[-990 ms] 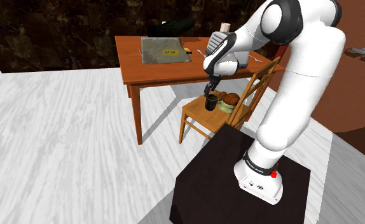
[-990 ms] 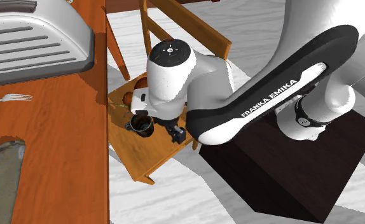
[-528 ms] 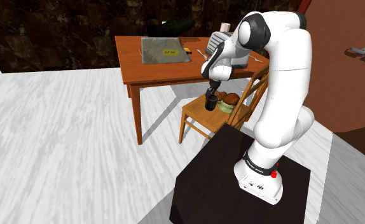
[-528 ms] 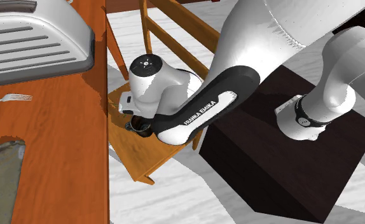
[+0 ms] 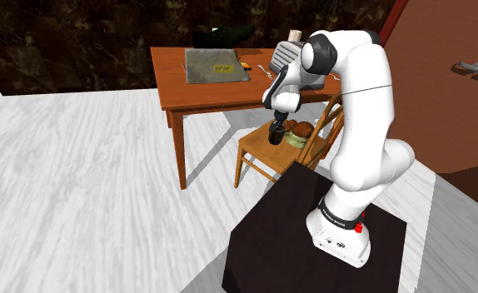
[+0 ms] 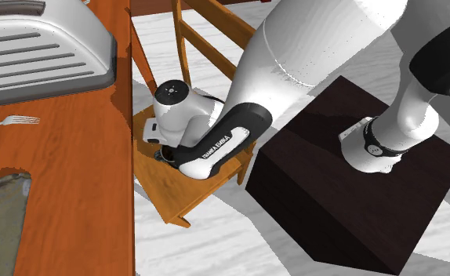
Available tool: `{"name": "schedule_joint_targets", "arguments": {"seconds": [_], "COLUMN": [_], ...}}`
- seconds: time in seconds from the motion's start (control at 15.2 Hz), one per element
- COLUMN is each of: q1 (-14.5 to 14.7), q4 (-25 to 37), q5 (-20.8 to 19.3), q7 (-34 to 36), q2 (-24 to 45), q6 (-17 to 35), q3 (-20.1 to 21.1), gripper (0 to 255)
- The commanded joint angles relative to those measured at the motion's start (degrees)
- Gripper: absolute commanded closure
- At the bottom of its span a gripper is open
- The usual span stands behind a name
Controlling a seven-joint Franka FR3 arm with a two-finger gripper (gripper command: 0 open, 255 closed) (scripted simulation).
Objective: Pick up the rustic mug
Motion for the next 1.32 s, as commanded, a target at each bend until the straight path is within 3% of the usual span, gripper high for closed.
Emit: {"name": "schedule_joint_targets", "arguments": {"seconds": [0.0,0.2,0.26,0.86,1.25], "q1": [-0.5,-1.0,-0.9,-1.0,0.7], "q4": [0.6,1.1,1.0,1.1,-0.4], "q5": [0.6,1.0,1.0,1.0,-0.7], "q7": [-0.4,-0.7,-0.7,-0.7,0.6], "q2": [1.4,2.5,2.5,2.5,-1.6], "q6": [0.9,1.6,1.6,1.6,-1.2], "q3": [0.7,1.3,1.3,1.3,-0.9], "gripper": [0,0,255,255,255]}}
